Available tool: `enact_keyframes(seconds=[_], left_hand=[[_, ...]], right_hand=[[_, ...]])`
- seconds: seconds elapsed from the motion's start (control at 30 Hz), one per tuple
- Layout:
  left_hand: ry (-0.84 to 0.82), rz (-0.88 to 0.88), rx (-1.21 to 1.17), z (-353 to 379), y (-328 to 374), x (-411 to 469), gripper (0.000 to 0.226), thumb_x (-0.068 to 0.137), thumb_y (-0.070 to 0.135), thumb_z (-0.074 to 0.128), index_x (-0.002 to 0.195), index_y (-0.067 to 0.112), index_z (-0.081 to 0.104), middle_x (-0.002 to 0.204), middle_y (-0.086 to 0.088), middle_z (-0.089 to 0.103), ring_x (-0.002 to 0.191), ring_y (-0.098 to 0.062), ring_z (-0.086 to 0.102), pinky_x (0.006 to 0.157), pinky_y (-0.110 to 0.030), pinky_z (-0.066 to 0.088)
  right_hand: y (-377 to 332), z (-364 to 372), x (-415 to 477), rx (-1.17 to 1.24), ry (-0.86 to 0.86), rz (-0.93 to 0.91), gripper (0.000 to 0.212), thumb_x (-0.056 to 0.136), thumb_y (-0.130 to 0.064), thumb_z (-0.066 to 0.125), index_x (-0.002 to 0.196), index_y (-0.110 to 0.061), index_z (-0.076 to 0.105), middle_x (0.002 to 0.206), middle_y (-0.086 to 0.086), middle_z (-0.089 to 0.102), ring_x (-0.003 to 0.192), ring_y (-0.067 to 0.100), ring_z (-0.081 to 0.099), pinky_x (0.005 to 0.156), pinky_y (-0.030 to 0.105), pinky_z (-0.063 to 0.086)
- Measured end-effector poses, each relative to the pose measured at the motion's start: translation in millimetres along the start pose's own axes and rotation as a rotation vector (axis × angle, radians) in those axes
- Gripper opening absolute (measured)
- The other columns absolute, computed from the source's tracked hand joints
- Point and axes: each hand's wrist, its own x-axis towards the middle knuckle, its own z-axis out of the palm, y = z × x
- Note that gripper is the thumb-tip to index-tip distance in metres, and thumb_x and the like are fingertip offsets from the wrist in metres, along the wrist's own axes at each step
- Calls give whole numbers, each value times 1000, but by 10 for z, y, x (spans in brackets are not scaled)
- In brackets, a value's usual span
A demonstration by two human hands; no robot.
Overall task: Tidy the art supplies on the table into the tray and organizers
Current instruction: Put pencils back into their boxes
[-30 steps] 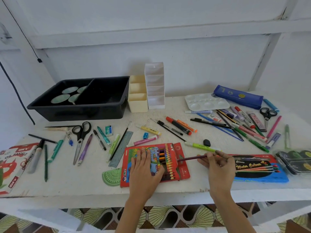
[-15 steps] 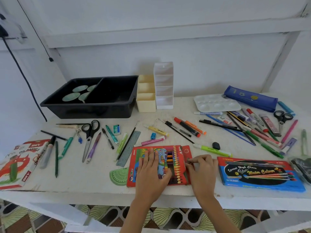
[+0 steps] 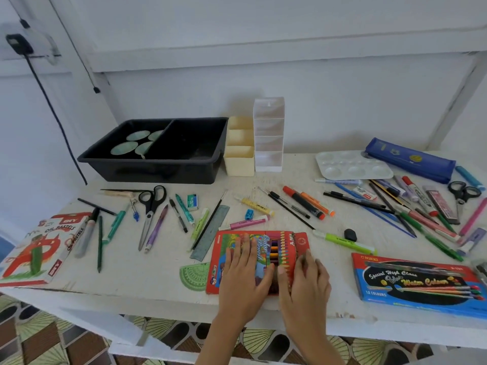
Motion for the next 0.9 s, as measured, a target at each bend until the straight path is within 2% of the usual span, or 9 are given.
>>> enact_keyframes(seconds=[0.07,0.13,0.2,0.27,0.3,0.37,0.43,0.53,0.9], left_hand=[[-15,-16,-51,-12,7,18,96,63,80,-25,144,30,-12,150,15,-20,139,-3,-24,101,-15,-29],[-1,-43,-208,-51,16,33,93,72,79,-14,149,27,2,152,15,-10,141,-1,-15,107,-17,-23],[19,-115,-525,-159,21,38,61,96,56,19,146,23,28,154,9,19,142,-3,13,118,-22,5],[123,-183,-793,-299,-30,18,31,100,24,40,131,26,47,134,4,53,118,2,49,98,-17,41],[195,-215,-838,-367,-77,14,28,99,18,43,123,28,51,117,7,61,101,3,57,85,-14,47],[324,-267,-852,-480,-229,19,27,97,13,47,116,29,56,101,14,64,88,3,60,76,-17,51],[421,-297,-842,-593,-417,42,26,96,11,48,115,24,61,104,16,64,94,5,60,81,-20,52],[535,-343,-827,-798,-717,93,30,94,2,48,111,20,64,108,15,65,102,5,56,88,-11,46],[837,-552,-661,-1347,-1991,212,29,86,-4,56,99,20,64,95,8,65,88,-2,59,71,-8,46]], right_hand=[[-67,-20,18,50,74,32,62,97,-47,30,145,-8,32,152,10,29,139,25,16,113,44,18],[-197,-8,47,73,223,-42,53,95,-33,43,140,-5,39,143,15,41,132,27,25,107,48,28],[-357,45,83,88,261,-138,50,90,-33,42,133,-8,47,135,14,48,127,25,29,102,50,34],[-536,101,133,134,216,-176,47,88,-33,40,128,-12,51,131,12,49,125,26,32,102,50,32],[-619,130,163,159,179,-182,45,88,-32,40,127,-12,52,128,12,49,122,26,34,101,48,31],[-770,218,216,172,98,-195,38,90,-26,46,125,-12,54,123,10,50,117,23,36,100,42,29],[-915,336,253,166,30,-215,34,90,-18,53,124,-14,54,119,8,50,114,21,36,96,37,27],[-1194,515,316,204,-29,-271,29,87,-11,56,115,-16,58,109,6,53,106,20,38,90,37,30],[-2412,1291,554,337,-327,-525,20,90,-12,56,104,-20,67,101,-6,61,101,13,47,92,31,38]])
